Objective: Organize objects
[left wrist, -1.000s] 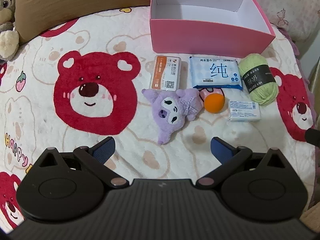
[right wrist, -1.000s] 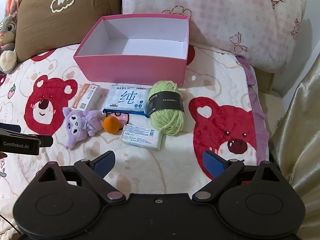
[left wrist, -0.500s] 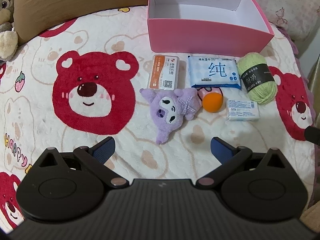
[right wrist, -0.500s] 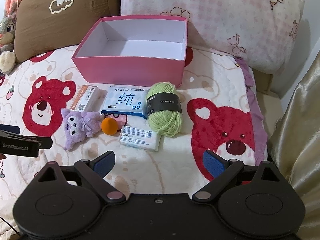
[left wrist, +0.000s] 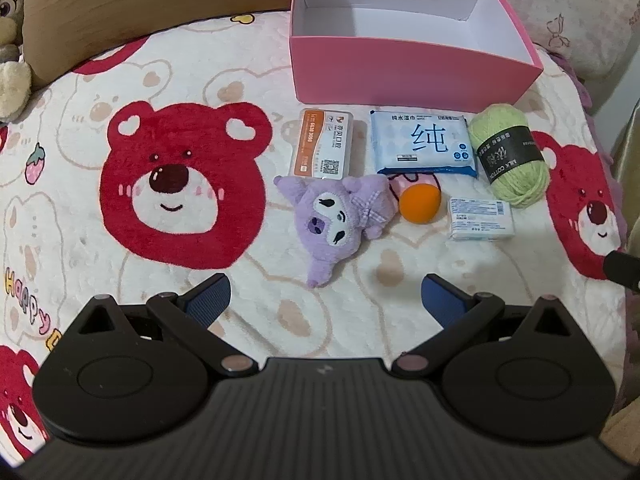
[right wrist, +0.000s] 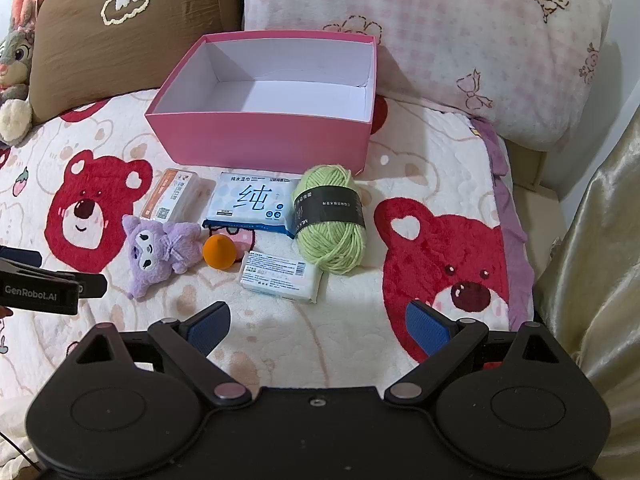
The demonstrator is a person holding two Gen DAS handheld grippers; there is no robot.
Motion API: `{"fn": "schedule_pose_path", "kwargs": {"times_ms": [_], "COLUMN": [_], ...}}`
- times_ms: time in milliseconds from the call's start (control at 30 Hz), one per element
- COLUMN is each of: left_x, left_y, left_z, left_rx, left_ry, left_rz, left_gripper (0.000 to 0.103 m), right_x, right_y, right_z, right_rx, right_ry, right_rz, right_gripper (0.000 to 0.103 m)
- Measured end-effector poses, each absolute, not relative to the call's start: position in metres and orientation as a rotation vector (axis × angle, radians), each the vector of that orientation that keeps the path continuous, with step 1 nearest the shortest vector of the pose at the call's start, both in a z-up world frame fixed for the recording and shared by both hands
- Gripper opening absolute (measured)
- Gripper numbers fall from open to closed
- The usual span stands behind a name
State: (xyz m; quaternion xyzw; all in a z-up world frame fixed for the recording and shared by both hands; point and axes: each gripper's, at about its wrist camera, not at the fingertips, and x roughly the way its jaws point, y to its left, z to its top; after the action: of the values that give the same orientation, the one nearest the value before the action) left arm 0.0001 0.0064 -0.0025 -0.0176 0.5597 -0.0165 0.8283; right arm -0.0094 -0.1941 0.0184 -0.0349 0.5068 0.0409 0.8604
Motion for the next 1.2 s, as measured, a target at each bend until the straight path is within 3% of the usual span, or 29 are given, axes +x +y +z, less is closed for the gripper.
{"fn": "schedule_pose_path", "kwargs": {"times_ms": [1200], "left_x": [0.0009], "left_y": [0.0041], "left_z": [-0.0048], "left_rx": [-0.079], "left_ry": [1.201], "left_rz": [-0.078], "left_gripper": [0.102], "right_x": [-0.0074], "right_y": [-0.1920], "right_z": [0.0166], "right_rx": [-0.106], "right_ry": [1.058], "right_rz": [0.066], "right_gripper": [0.097]}}
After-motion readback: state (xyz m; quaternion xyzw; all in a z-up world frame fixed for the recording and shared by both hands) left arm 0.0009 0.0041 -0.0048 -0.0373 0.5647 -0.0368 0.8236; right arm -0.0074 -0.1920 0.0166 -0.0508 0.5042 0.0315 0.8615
